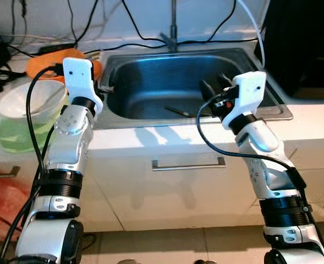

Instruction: Kitchen organization

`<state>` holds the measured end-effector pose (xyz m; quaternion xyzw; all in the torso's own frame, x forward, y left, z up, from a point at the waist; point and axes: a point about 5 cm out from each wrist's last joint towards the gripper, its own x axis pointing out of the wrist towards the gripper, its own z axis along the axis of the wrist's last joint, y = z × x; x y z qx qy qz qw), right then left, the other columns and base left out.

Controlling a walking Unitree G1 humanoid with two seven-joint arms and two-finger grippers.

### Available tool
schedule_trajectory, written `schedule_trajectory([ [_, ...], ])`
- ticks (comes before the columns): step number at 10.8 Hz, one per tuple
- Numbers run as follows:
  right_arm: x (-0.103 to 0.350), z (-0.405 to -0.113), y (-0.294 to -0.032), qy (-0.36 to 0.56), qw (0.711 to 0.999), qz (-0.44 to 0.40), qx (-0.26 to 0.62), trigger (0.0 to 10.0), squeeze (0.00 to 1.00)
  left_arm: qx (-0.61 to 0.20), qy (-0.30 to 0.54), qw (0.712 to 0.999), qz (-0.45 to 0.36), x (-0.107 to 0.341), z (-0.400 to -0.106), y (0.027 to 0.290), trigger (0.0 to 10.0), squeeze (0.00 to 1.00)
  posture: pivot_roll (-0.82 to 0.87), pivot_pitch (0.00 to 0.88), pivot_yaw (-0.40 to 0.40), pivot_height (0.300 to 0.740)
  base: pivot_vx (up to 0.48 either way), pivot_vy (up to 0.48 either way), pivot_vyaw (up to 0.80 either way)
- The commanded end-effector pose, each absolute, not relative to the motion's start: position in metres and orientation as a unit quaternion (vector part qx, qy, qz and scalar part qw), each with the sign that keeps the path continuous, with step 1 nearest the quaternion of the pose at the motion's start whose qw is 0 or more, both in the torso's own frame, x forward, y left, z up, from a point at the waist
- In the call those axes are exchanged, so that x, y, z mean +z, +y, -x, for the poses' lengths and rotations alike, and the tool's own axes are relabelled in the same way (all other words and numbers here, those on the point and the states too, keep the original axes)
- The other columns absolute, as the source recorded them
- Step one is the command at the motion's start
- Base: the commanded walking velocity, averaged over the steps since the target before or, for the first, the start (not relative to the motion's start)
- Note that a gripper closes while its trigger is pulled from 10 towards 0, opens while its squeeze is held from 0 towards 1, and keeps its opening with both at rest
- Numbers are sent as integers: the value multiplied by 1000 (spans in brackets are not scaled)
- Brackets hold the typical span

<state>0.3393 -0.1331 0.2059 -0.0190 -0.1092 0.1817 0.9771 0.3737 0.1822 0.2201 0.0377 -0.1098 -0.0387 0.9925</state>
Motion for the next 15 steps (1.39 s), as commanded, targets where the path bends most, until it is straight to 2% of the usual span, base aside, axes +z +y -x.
schedule_trajectory([
  [1, 213, -341, -129, -123, 974, 30, 189, 10000, 0, -38, -116, 992, -38, 227, -376, 186, 10000, 0, 148, 0, 117, 740, 0, 0, 0],
  [5, 229, -360, -173, -125, 947, 208, 210, 10000, 0, -41, -118, 991, -38, 229, -379, 189, 10000, 0, 155, 0, 123, 740, 0, 0, 0],
  [7, 226, -364, -184, -107, 938, 242, 223, 10000, 0, -42, -116, 992, -35, 228, -379, 188, 10000, 0, 157, 0, 120, 740, 0, 0, 0],
  [12, 216, -360, -161, -123, 962, 129, 207, 10000, 0, -32, -121, 992, -32, 228, -376, 192, 10000, 0, 167, 0, 102, 740, 0, 0, 0],
  [15, 214, -343, -146, -130, 971, 53, 194, 10000, 0, 21, -153, 988, -23, 228, -363, 198, 10000, 0, 171, 0, 75, 740, 0, 0, 0],
])
